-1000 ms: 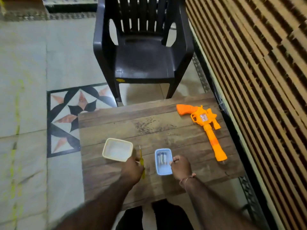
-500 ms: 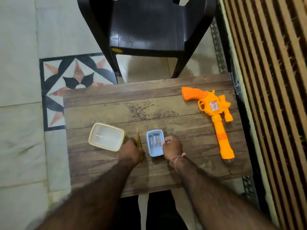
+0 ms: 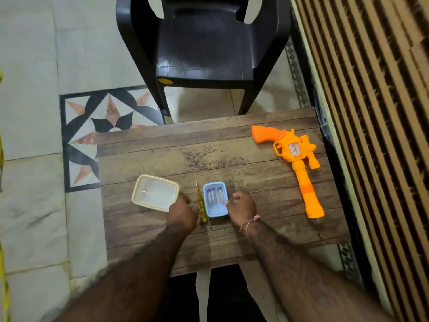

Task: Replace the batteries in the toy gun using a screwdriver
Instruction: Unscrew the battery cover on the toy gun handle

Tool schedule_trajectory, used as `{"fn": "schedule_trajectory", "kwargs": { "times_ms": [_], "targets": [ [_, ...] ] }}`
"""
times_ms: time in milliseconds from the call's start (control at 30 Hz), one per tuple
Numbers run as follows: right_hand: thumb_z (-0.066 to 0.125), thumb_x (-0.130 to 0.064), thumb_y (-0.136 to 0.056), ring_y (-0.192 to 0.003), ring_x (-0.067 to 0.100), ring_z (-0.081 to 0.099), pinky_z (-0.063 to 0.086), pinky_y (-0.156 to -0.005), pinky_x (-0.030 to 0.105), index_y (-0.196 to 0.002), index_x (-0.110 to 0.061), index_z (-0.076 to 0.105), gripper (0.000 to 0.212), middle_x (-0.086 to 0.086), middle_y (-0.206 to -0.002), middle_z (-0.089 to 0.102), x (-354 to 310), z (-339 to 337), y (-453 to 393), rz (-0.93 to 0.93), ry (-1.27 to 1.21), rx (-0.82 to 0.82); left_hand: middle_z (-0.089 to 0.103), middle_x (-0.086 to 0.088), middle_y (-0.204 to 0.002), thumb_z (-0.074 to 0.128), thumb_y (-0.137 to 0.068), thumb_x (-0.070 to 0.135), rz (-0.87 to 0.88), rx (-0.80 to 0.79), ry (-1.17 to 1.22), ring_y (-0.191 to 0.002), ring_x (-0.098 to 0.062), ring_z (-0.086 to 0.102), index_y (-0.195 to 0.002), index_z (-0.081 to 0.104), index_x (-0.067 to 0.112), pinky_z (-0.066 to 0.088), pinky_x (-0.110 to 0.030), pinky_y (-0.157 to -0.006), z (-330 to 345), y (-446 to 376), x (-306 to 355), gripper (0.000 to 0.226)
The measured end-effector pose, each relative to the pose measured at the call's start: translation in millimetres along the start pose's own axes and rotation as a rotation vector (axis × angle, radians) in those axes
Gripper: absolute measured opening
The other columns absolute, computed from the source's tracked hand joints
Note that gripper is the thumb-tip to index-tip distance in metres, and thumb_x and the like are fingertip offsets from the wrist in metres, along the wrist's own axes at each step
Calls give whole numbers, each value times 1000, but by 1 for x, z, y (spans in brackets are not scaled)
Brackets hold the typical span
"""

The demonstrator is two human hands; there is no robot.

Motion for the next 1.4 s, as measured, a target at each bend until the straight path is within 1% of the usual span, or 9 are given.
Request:
{"fn": "schedule_trajectory", "kwargs": {
  "times_ms": [133,333,467,633,767,933,1100,1233,1400],
  "targets": [
    [68,-18,-86,-115,26,59,47,-98,33,-124,-7,59,40,12,-126,64,-12,-21,24,-22,7,55,69,-13,-105,62,-89,20,118,-1,-17,-99,-30,63,-112,60,11,46,-30,-83,-27,17,4,24],
    [67,-19,-86,-113,27,58,45,-90,27,-120,-8,59,36,12,-124,63,-52,-50,76,-140,21,152,71,-8,-98,55,-95,30,322,40,-111,-96,-28,64,-107,61,18,48,-33,-80,-86,53,17,18],
    [65,-20,-87,-110,29,59,46,-87,29,-118,-9,58,34,13,-121,63,-79,-63,108,-241,91,187,71,-9,-97,54,-93,26,394,75,-120,-94,-28,64,-110,61,19,47,-32,-80,-122,74,29,20],
    [63,-20,-88,-115,28,56,45,-92,31,-120,-9,56,34,13,-122,61,-104,-81,143,-359,117,228,68,-3,-110,54,-93,25,494,181,-111,-101,-23,63,-112,63,21,46,-30,-84,-153,108,48,22],
    [63,-16,-86,-109,32,56,43,-86,33,-109,-5,58,26,16,-111,64,-114,-93,166,-441,95,295,68,-3,-112,54,-93,22,554,231,-111,-101,-22,62,-112,64,20,49,-31,-87,-163,133,51,22],
    [62,-18,-89,-113,28,54,41,-89,28,-116,-7,57,29,14,-119,61,-111,-100,192,-459,66,324,65,-3,-111,53,-94,20,612,265,-108,-100,-21,60,-113,63,19,49,-32,-86,-176,158,46,22],
    [63,-21,-89,-112,30,55,41,-87,28,-113,-8,57,29,15,-120,60,-112,-96,203,-403,13,352,63,-1,-111,55,-95,20,652,291,-103,-101,-18,60,-115,63,19,50,-33,-86,-203,166,36,22],
    [65,-20,-88,-109,33,56,43,-85,32,-107,-5,58,26,17,-114,62,-124,-85,202,-395,-59,387,63,-1,-114,57,-96,20,662,312,-83,-98,-14,59,-116,62,20,52,-30,-87,-238,152,24,21],
    [64,-19,-89,-109,31,56,44,-87,32,-110,-5,59,26,16,-116,63,-145,-52,206,-314,-178,478,64,0,-117,60,-95,20,745,287,-129,-97,-13,61,-117,64,19,50,-23,-85,-284,115,6,22]
  ]
}}
Point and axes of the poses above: each hand's wrist, its own y-axis away from the middle knuckle, its own z-axis out of the palm, x = y × z, the point moved 8 cm from there along -y, towards the middle knuckle
